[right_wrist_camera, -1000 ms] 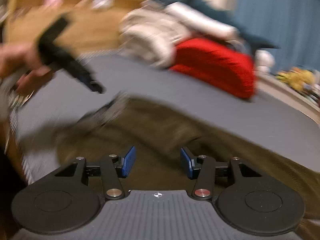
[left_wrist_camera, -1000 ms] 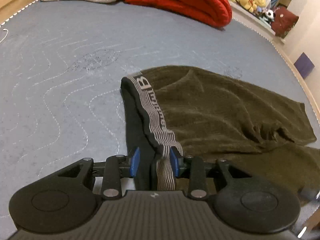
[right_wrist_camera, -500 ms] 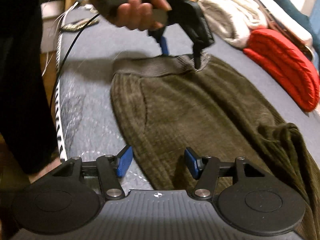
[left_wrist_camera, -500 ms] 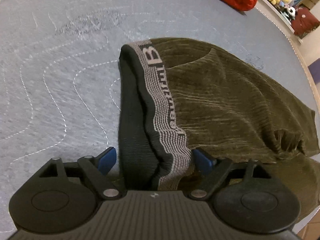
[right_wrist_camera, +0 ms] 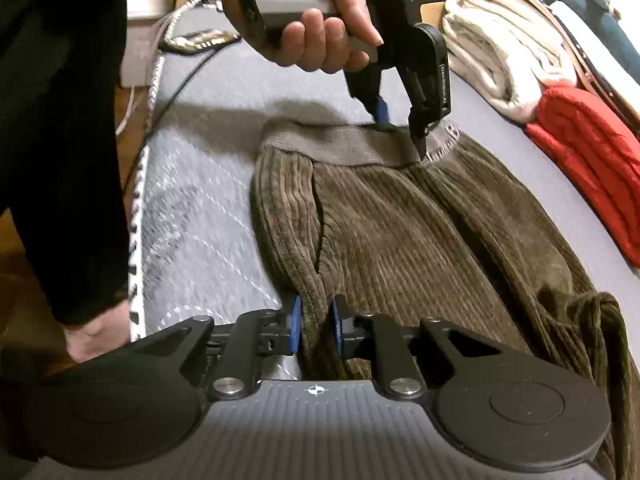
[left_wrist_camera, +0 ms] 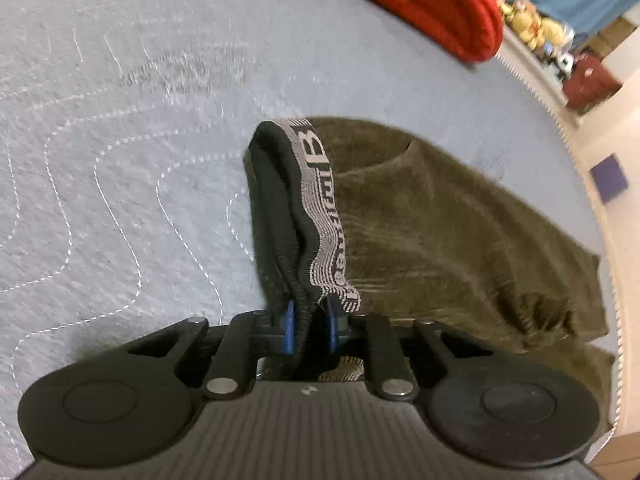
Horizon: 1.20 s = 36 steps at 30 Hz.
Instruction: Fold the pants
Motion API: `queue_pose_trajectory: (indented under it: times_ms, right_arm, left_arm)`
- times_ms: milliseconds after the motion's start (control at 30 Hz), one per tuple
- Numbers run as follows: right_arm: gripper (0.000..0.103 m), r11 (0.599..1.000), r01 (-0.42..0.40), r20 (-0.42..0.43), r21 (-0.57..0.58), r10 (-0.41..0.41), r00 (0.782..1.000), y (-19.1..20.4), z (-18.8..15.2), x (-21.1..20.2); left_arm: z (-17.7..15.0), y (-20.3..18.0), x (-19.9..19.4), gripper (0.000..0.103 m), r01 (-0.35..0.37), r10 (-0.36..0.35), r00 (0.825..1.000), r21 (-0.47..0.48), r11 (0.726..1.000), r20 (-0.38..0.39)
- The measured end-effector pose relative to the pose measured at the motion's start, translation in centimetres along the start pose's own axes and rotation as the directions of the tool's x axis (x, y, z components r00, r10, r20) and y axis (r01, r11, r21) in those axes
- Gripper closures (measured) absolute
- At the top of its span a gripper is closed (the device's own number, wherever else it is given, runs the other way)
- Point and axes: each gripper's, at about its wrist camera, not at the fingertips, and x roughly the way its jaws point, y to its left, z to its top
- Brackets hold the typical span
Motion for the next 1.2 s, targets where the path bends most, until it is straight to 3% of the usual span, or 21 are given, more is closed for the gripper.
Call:
queue_pose_trajectory:
  times_ms: [167,400,567,667,700,733,800,867,967,1067,1133,1200]
  right_arm:
    - [0.089,0.999,-0.024,0.004,-0.045,0.024,1.000,0.8,0.9,-0.1]
    - [0.089,0.995,-0.090,0.055,-0.045,0.092,0.994,1.8,2.5,-0.5]
    - [0.089,0.993,-0.106,0.061,-0.044,0.109,0.992,2.4,3.8,0.3]
    - [0.086,0.993,-0.112,0.004,-0.028,0.112,0.994,2.5,3.5,1.4]
    - [0.085,0.994,-0.102,0.015,-0.024,0.103,0.995,2.5,3.5,1.2]
    - [0.084,0.995,-0.100,0.027,-0.012,0.101,0.995,2.3,3.5,0.8]
    - [0.075,0.993,-0.110,0.059,0.040,0.107,0.992,1.3,3.6,-0.4]
    - [0.063,0.991,-0.096,0.096,0.097,0.086,0.992,0.2,3.4,-1.7]
    - [0.058,0.978,-0.073,0.109,0.195,0.052,0.993,-1.8,2.6,-2.9]
    - [0.057,0.961,-0.028,0.067,0.275,0.010,0.998,-3.4,1.1,-3.3]
    - [0.056,0.953,0.016,0.005,0.303,-0.018,1.000,-3.9,-0.1,-2.9]
    - [0.054,0.947,0.082,-0.110,0.310,-0.050,0.993,-4.3,-1.7,-2.1]
  left_arm:
    - [-0.9,-0.5,-1.8,0.089,-0.012,0.010,0.999,0.053,0.999,0.049]
    - [-0.7,1.0,-5.2,0.091,-0.035,0.032,0.992,0.025,0.999,0.125]
    - [-1.7,1.4,-4.8,0.089,-0.078,0.074,0.994,0.048,0.996,0.077]
    - [-1.7,0.3,-5.0,0.083,-0.220,0.207,0.971,0.110,0.969,0.123]
    - [-1.6,-0.2,-5.5,0.073,-0.245,0.224,0.961,0.127,0.961,0.159]
    - [-1.6,-0.6,-6.1,0.065,-0.259,0.228,0.953,0.142,0.956,0.201]
    - [-1.7,-1.8,-7.3,0.065,-0.266,0.211,0.938,0.184,0.946,0.275]
    - [-2.1,-3.4,-7.7,0.065,-0.231,0.154,0.942,0.244,0.942,0.297]
    - [-3.2,-5.8,-6.9,0.065,-0.153,0.062,0.963,0.346,0.926,0.261]
    - [-4.4,-7.7,-5.1,0.065,-0.107,0.024,0.982,0.440,0.892,0.189]
    - [-4.9,-8.3,-2.9,0.065,-0.102,0.048,0.991,0.473,0.875,0.126]
    - [-4.9,-7.8,-0.2,0.061,-0.168,0.164,0.985,0.474,0.865,0.050]
